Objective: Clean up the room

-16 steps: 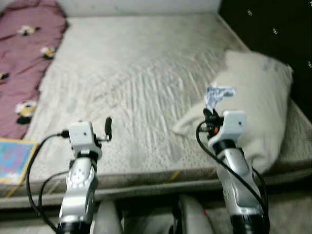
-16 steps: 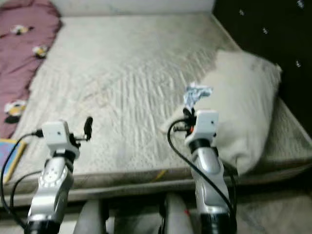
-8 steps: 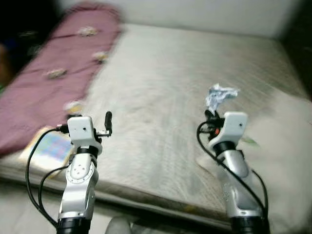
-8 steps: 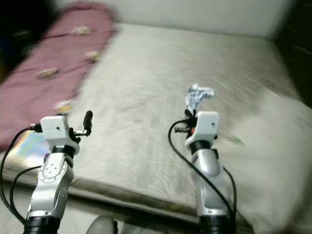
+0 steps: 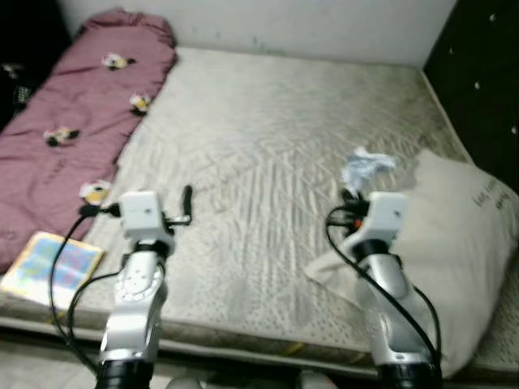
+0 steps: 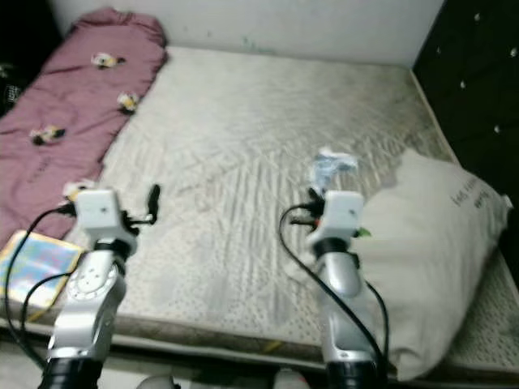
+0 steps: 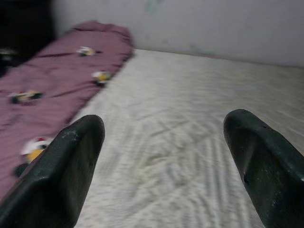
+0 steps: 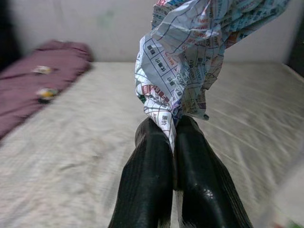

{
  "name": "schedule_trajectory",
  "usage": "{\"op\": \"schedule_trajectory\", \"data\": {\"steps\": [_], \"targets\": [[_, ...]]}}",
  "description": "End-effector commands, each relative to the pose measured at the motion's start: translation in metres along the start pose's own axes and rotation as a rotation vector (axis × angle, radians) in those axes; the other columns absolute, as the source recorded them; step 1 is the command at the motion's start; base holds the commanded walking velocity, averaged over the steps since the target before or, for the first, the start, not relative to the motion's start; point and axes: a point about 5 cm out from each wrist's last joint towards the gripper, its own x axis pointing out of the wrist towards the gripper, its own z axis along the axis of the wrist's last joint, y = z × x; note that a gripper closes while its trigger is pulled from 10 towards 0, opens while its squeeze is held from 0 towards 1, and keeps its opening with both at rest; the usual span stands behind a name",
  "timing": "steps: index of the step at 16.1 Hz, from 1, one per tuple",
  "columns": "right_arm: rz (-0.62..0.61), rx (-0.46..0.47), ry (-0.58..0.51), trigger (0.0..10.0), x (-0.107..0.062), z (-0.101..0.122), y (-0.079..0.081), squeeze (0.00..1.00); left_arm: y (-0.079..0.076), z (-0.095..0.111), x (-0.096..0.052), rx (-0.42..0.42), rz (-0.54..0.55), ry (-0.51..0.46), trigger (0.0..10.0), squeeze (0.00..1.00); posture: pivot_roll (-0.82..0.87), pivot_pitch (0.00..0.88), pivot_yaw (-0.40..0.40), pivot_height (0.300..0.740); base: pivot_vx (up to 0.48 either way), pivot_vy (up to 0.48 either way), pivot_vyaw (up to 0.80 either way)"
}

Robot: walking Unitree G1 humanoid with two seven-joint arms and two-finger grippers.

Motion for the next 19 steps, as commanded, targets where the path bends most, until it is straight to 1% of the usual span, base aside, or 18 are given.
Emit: {"op": "schedule_trajectory", "data": {"steps": [1, 3, 4, 9, 10, 11, 12, 14, 15, 16, 17, 18, 19], "targets": [[0.002, -0.003, 0.012, 10.0, 0.002, -0.001, -0.001, 0.0, 0.001, -0.002, 0.0, -0.003, 0.003, 0.022, 10.0, 0.0, -0.02, 0.009, -0.005, 0.74, 0.0, 0.337, -0.63], [-0.001, 0.0, 0.011, 10.0, 0.003, -0.001, -0.002, 0.0, 0.002, -0.003, 0.001, -0.012, 0.005, 0.026, 10.0, 0.0, -0.02, 0.007, -0.005, 0.74, 0.0, 0.48, -0.8], [0.001, -0.005, 0.007, 10.0, 0.004, -0.001, -0.002, 0.0, 0.001, -0.004, 0.001, -0.002, 0.0, 0.028, 10.0, 0.0, -0.02, 0.003, -0.005, 0.74, 0.0, 0.48, 0.0], [0.002, -0.017, 0.006, 10.0, 0.005, -0.001, -0.002, 0.0, -0.003, -0.006, 0.002, -0.006, -0.013, 0.037, 10.0, 0.0, -0.03, 0.002, 0.0, 0.74, 0.0, 0.48, 0.0], [-0.007, -0.026, 0.011, 10.0, 0.005, -0.002, -0.004, 0.0, -0.004, -0.006, 0.002, -0.005, -0.017, 0.037, 10.0, 0.0, -0.03, 0.002, 0.001, 0.74, 0.0, 0.48, 0.0], [-0.005, -0.026, 0.012, 10.0, 0.005, -0.003, -0.004, 0.0, -0.005, -0.005, 0.003, -0.011, -0.018, 0.034, 10.0, 0.0, -0.03, 0.003, 0.0, 0.74, 0.0, 0.352, 0.0], [0.0, -0.027, 0.013, 10.0, 0.003, -0.004, -0.001, 0.0, -0.005, -0.005, 0.002, 0.004, -0.028, 0.02, 10.0, 0.0, -0.04, 0.007, -0.003, 0.74, 0.0, 0.0, 0.0], [0.008, -0.036, 0.022, 10.0, -0.001, -0.006, 0.005, 0.0, -0.002, -0.009, 0.0, -0.001, -0.031, 0.032, 10.0, 0.0, -0.06, 0.0, -0.02, 0.74, 0.0, 0.0, 0.0], [0.027, -0.043, 0.019, 10.0, 0.001, -0.003, 0.012, 0.0, -0.001, -0.011, 0.004, 0.004, -0.054, 0.043, 10.0, 0.0, -0.11, 0.0, -0.027, 0.74, 0.0, 0.0, 0.0], [0.017, -0.042, 0.019, 10.0, 0.001, -0.002, 0.012, 0.0, 0.0, -0.014, 0.008, 0.002, -0.044, 0.052, 10.0, 0.0, -0.14, 0.0, -0.009, 0.74, 0.0, 0.0, 0.0], [0.004, -0.033, 0.022, 10.0, 0.002, -0.003, 0.012, 0.0, 0.001, -0.013, 0.014, -0.023, -0.019, 0.053, 10.0, 0.0, -0.14, 0.0, 0.0, 0.74, 0.0, 0.0, 0.0], [0.004, -0.04, 0.0, 10.0, 0.005, 0.003, 0.013, 0.0, -0.008, 0.0, 0.025, -0.043, -0.036, 0.019, 10.0, 0.0, -0.15, 0.0, 0.027, 0.74, 0.0, 0.0, 0.0], [-0.008, -0.035, -0.01, 10.0, 0.006, 0.006, 0.009, 0.0, -0.016, 0.008, 0.029, -0.041, -0.081, -0.003, 10.0, 0.0, -0.15, 0.0, 0.033, 0.74, 0.0, 0.0, 0.0]]}}
